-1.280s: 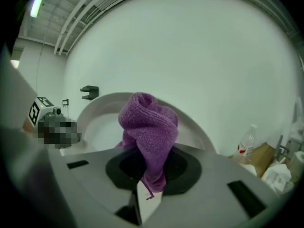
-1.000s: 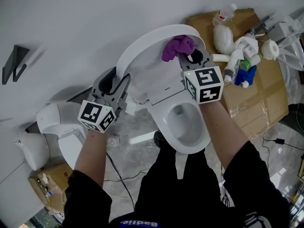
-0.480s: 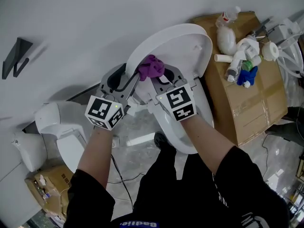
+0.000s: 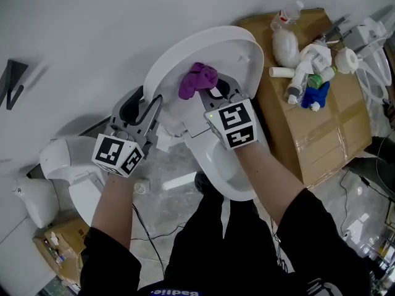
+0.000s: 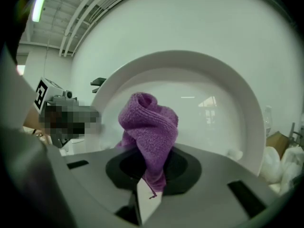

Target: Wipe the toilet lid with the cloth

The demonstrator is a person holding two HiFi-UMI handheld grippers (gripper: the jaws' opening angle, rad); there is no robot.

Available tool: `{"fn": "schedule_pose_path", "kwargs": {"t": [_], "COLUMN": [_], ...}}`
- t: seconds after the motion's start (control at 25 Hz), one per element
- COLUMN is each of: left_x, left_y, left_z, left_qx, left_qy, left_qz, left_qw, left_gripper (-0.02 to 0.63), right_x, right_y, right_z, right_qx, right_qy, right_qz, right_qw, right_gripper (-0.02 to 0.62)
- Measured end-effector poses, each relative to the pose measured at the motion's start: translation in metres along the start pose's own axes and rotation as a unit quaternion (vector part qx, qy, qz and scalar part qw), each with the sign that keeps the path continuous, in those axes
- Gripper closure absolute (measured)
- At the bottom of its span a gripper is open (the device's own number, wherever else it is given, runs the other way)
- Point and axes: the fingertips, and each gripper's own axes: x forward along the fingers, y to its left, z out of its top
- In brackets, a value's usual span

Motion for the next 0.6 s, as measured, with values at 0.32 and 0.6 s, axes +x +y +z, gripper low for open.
{"fn": "schedule_pose_path", "kwargs": {"t": [0.32, 0.6], "left_x": [0.002, 0.002], "left_y": [0.006, 0.011], "left_z": [0.000, -0.001], "left_qx": [-0.006, -0.027], "left_qy": [0.011, 0.018], "left_qz": [0.046, 0.086], "left_qw": [0.9989, 0.9958], "left_gripper": [0.402, 0.400], "right_x": [-0.017, -0.021], "right_y": [-0.088, -0.096], "right_z": [-0.021, -0.033], "right_qx": [-0.002, -0.005], "right_qy": [0.019, 0.024], "right_qz": [-0.041, -0.010], "right_qw": [0.999, 1.000], "right_gripper": [0.529, 0.529]}}
